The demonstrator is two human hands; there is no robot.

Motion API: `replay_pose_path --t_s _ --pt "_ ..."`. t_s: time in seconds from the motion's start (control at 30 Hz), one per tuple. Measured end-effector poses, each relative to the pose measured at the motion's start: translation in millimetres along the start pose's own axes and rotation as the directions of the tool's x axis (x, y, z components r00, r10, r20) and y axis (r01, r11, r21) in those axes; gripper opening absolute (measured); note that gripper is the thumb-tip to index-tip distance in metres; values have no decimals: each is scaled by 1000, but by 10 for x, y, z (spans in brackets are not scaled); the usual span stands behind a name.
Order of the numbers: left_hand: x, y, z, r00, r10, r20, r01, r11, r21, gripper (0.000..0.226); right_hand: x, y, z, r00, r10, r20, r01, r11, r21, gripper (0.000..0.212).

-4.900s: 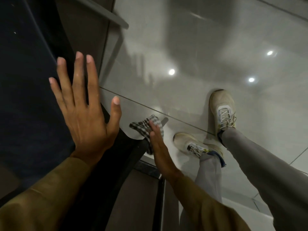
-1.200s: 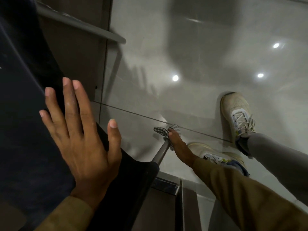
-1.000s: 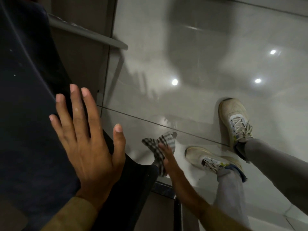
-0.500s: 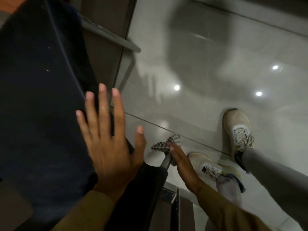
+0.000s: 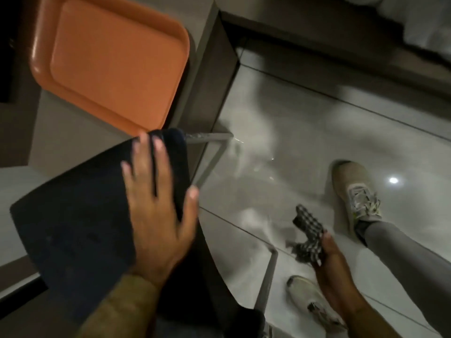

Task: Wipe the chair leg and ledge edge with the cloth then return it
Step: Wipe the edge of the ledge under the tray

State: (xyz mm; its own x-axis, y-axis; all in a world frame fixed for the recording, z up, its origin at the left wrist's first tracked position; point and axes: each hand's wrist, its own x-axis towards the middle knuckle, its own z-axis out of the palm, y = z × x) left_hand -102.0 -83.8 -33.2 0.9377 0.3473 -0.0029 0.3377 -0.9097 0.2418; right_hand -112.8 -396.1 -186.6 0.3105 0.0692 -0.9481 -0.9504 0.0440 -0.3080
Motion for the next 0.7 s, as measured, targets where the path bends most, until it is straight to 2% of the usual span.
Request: replay_pose_path --t_s 0.07,0.17,0.3,0.37,0.47,0.53,0.57,0.6,0.7 --pt "604 -163 -37 994 -88 -63 84 995 -58 77 159 -354 197 995 -93 -29 91 994 -57 56" --pt "1203 -295 71 987 -163 -11 161 981 -105 77 377 -932 598 977 -214 4 213 968 -133 53" --pt "1322 -295 192 970 -240 41 244 960 -140 71 443 -1496 1244 940 -326 97 338 927 -165 45" --pt "1319 -294 173 969 -243 44 247 961 -128 70 310 -1652 1621 915 -343 214 386 898 -213 45" --pt "1345 -289 156 963 -256 78 264 956 -124 69 22 -1608 2156 825 -296 481 449 860 -241 36" --pt "1347 -289 155 959 -267 96 278 953 -125 69 -77 -1415 2447 714 -277 643 520 825 -222 43" --pt "1337 -288 152 959 -265 100 277 953 -125 68 -63 -1325 2554 677 -291 676 560 799 -217 47" --pt "1327 -299 156 959 -261 107 273 954 -124 68 -8 -1261 2653 668 -305 679 584 781 -223 49" --pt "1309 -333 182 965 -243 98 253 962 -104 70 290 -1207 2852 712 -332 618 557 803 -212 53"
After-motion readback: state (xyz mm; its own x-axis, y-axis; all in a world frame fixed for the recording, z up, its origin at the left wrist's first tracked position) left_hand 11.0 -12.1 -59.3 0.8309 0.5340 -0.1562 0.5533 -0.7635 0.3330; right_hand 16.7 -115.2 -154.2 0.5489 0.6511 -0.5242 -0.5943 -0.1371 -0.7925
